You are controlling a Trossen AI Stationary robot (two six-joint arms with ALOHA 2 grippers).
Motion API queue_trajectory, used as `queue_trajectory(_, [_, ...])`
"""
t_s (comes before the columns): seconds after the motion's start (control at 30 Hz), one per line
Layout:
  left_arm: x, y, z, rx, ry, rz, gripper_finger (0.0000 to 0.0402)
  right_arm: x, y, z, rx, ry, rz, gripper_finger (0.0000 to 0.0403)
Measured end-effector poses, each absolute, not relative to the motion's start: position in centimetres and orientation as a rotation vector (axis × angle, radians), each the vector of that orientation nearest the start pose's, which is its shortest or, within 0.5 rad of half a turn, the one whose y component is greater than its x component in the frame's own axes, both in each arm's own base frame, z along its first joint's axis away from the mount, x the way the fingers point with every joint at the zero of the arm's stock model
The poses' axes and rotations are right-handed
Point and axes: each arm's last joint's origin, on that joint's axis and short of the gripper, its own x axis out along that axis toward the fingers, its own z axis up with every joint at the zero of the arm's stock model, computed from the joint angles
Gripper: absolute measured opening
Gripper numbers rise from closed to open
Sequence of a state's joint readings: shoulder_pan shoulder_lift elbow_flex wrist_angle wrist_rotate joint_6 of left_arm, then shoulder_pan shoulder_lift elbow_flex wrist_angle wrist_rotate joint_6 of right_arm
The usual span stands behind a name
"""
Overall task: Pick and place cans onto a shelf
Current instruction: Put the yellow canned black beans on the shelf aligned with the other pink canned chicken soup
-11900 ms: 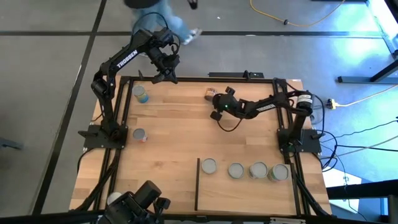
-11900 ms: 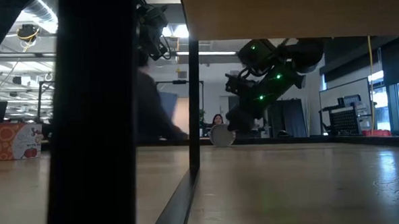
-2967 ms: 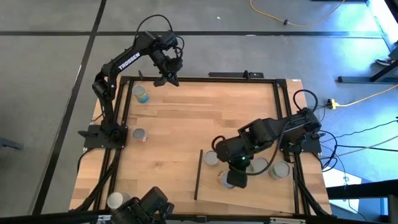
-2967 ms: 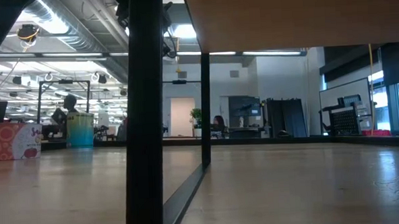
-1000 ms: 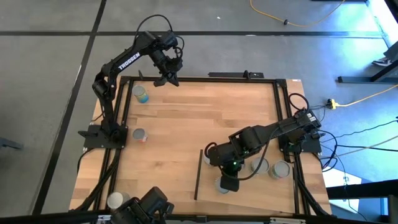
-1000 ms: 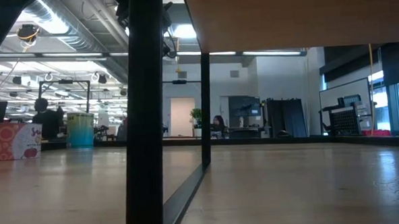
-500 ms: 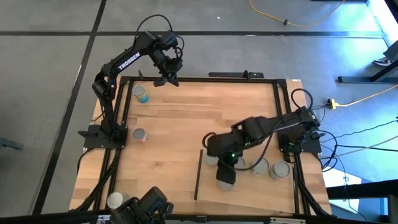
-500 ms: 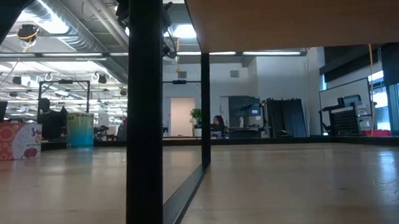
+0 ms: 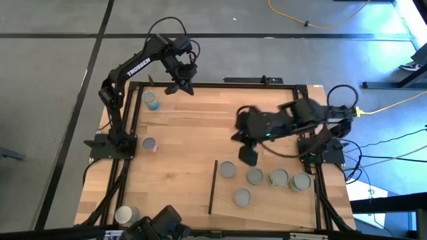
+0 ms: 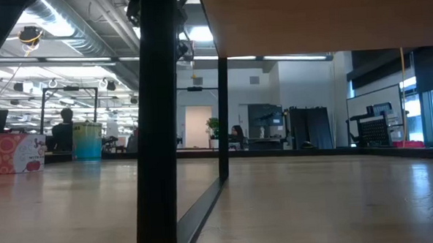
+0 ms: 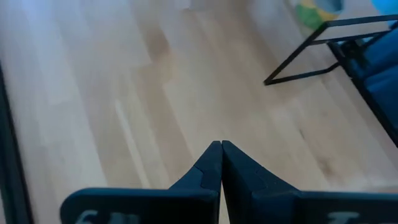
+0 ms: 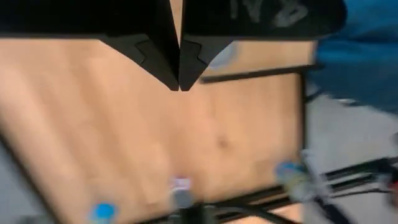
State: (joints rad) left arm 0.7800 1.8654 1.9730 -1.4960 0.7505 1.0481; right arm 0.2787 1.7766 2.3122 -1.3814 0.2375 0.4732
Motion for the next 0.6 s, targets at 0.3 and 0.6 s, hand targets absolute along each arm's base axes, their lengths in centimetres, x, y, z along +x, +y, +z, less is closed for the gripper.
queue_trajectory(0.3, [28.1, 19.1, 36.6, 0.056, 0.818, -0.584, 0.0, 25.9, 5.6, 48.0, 0.03, 0.755, -0.523, 0.0009])
queue_trajectory(0.6, [31.8, 11.5, 38.3, 0.174, 0.884, -0.561, 0.0, 20.2, 3.9, 47.7, -0.025, 0.76, -0.546, 0.0009])
